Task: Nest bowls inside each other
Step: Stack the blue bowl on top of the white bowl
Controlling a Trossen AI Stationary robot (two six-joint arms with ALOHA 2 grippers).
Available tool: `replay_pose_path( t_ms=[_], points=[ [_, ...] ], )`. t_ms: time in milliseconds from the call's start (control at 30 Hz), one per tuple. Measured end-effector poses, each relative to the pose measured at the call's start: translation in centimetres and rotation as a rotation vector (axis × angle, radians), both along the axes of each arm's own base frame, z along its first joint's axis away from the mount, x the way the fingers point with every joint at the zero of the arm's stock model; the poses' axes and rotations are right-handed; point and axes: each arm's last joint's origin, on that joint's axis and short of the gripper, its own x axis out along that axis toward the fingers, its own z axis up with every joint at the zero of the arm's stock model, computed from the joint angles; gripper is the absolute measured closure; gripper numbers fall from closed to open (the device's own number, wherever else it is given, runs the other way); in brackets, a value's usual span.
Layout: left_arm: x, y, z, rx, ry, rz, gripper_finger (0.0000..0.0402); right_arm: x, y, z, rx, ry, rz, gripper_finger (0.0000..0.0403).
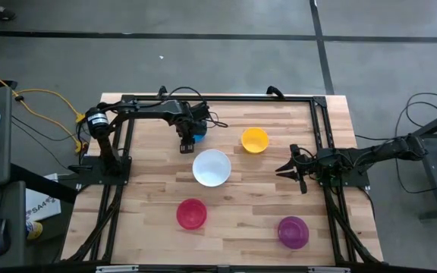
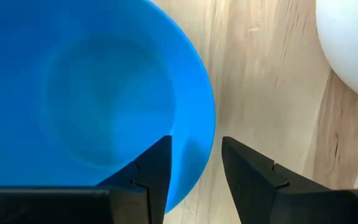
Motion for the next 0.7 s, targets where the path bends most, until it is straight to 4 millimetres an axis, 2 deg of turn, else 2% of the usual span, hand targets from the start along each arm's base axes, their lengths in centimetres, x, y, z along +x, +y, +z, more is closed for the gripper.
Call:
replay_pose_path(
  t_ms=[700],
  points=[
    [-0.65, -0.27, 0.72, 0.006, 0.025, -0.041, 0.0263, 0.00, 0.00, 0.00, 0.000, 0.000, 0.000, 0.0346]
  ],
)
